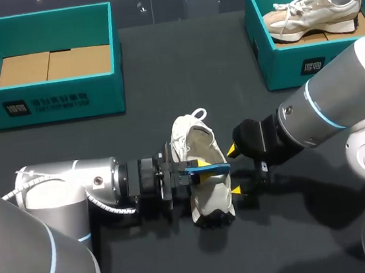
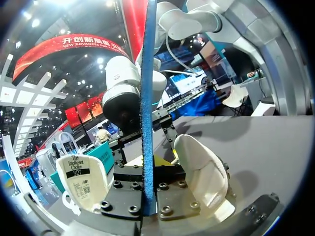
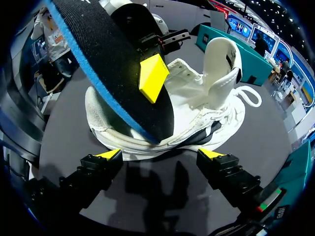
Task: Take the shoe out of the shoebox, open the shoe tongue, remove and reinsert the insole, then place the shoe into the shoebox
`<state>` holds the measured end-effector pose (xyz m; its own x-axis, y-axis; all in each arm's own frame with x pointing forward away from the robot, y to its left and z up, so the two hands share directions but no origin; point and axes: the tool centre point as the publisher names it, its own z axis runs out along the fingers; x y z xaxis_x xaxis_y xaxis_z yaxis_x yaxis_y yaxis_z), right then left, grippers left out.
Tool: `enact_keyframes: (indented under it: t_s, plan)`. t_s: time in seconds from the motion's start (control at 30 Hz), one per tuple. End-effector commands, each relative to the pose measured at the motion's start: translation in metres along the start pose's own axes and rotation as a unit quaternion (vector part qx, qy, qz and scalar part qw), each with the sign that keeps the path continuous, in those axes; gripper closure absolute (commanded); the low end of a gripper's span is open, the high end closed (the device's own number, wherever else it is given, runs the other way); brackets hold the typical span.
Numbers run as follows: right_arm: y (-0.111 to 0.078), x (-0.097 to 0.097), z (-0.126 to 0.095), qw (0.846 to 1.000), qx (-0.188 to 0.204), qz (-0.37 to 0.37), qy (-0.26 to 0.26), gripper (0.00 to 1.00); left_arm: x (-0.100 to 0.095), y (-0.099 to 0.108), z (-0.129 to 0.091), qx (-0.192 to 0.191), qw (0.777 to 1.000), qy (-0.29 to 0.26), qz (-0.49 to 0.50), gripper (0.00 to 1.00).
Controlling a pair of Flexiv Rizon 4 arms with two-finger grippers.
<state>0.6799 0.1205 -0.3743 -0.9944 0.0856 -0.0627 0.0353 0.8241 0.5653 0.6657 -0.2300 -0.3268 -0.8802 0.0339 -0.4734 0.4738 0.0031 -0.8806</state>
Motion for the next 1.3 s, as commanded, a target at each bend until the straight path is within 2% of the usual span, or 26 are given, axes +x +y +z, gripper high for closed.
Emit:
enact_keyframes:
  t_s: [0.03, 0.7, 1.3]
  plan:
    - [-0.001, 0.001, 0.000, 1.000, -0.001, 0.000, 0.000, 0.00, 0.000, 0.006, 0.003, -0.004, 1.000, 0.000, -0.001, 1.00]
    - [-0.001, 0.001, 0.000, 1.000, -0.001, 0.000, 0.000, 0.00, -0.001, 0.026, 0.001, -0.010, 1.000, -0.002, -0.001, 1.00]
    - [-0.001, 0.001, 0.000, 1.000, -0.001, 0.000, 0.000, 0.00, -0.006, 0.021, -0.001, -0.009, 1.000, -0.005, 0.001, 1.00]
